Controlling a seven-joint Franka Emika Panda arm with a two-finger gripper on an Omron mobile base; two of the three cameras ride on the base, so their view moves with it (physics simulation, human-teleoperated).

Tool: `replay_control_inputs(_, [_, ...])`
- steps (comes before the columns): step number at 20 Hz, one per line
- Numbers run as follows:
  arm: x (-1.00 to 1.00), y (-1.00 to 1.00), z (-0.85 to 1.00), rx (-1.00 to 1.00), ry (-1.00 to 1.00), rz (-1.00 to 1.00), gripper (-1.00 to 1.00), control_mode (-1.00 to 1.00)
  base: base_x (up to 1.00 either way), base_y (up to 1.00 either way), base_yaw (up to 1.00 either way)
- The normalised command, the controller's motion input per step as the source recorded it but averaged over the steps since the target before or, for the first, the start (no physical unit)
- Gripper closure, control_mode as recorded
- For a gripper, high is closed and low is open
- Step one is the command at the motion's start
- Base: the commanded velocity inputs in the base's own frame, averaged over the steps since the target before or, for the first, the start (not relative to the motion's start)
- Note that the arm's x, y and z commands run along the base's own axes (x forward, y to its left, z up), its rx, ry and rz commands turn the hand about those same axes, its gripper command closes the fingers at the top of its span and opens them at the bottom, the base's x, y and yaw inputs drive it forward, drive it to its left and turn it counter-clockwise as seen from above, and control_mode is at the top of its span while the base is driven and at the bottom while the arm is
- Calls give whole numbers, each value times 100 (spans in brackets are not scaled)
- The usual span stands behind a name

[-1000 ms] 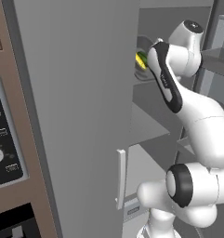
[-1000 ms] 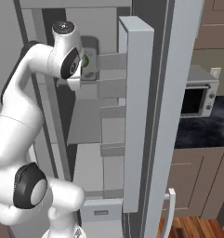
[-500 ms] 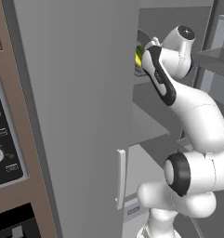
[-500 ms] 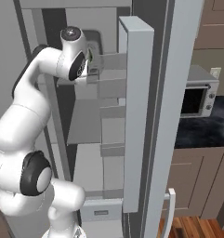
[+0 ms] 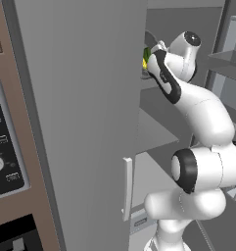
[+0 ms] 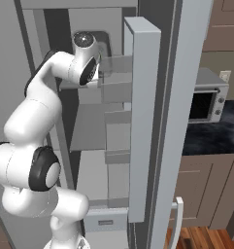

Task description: Take the corn and avocado out of the freezer and place them in the tupperware container on the counter. Then put the tupperware containing the vegetables back in the freezer.

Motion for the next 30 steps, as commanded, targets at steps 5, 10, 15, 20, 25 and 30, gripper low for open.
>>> replay_control_inputs(5, [44, -7, -1, 0, 0, 6, 100, -100, 0, 0, 0])
replay_control_inputs(10, [35, -4, -12, 0, 0, 5, 100, -100, 0, 0, 0])
replay_control_inputs(15, [10, 0, -33, 0, 0, 4, 100, -100, 0, 0, 0])
replay_control_inputs(20, [26, 0, -40, 0, -1, 3, -100, -100, 0, 0, 0])
replay_control_inputs(25, [6, 0, -12, 0, -13, 0, -100, -100, 0, 0, 0])
replay_control_inputs(30, [-46, 0, 3, 0, -32, 0, -100, -100, 0, 0, 0])
